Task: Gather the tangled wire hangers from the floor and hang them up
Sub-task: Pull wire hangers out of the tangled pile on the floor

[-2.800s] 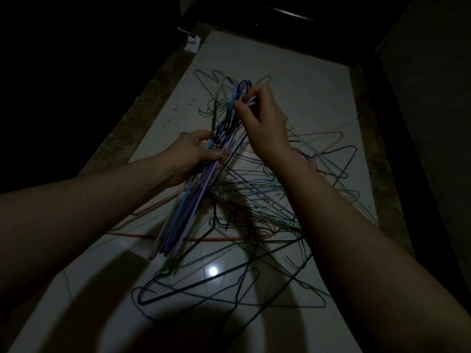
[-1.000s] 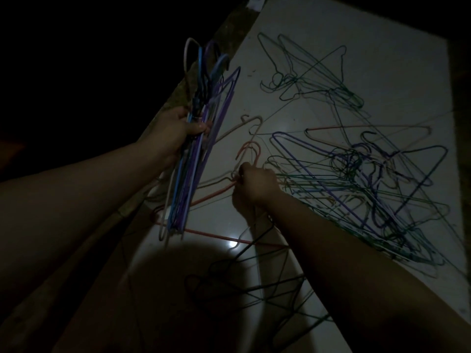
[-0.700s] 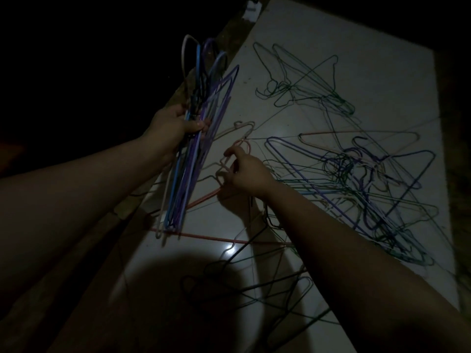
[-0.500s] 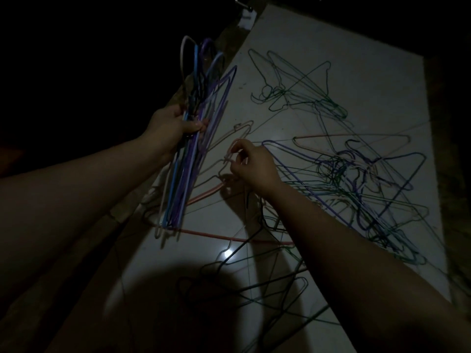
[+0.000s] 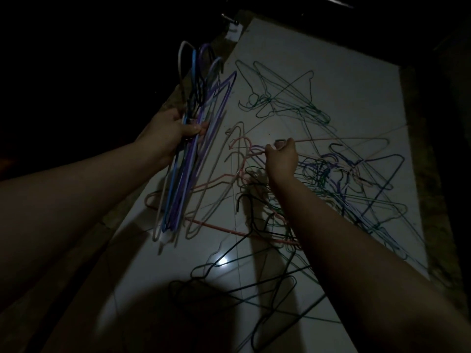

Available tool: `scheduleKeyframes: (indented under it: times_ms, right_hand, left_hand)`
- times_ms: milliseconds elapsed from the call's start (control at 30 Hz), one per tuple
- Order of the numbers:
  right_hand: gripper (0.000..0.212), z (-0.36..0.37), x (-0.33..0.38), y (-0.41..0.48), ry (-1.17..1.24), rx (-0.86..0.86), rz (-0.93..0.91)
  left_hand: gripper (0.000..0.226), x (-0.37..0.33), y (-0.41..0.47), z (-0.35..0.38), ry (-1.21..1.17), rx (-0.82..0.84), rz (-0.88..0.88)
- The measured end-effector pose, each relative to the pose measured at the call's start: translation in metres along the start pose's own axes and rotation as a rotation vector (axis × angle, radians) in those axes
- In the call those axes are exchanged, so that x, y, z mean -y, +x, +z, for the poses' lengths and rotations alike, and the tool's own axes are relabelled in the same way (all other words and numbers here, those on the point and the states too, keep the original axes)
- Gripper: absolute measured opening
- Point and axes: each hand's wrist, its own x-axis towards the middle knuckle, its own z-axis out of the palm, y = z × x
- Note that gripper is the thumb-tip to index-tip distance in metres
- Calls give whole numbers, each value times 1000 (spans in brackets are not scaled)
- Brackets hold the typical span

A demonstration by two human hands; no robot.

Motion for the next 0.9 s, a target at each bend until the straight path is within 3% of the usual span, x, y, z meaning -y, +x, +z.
scheduleKeyframes:
  times_ms: [100,267,467,667,767,900]
  right_hand:
    - [12,-1,-9,2,-122,38,52]
    - [28,5,-16,-2,-17,141,100]
    - [14,13,-6,-24,160,242,51]
    - [9,14,2,-36,144,353,54]
    - [17,18,2,-40,178,422,94]
    - [19,28,1,-44,177,417,6]
  left_hand:
    - [29,-1,0,-1,20,-5,5]
    - [33,0,1,-6,40,-11,0]
    - [28,-1,-2,-6,38,-7,-3]
    - [31,-4,-3,-7,7,-21,-19]
    - [35,-3,-2,-10,19,-20,-21]
    - [38,-3,-3,-12,16,-23,-24]
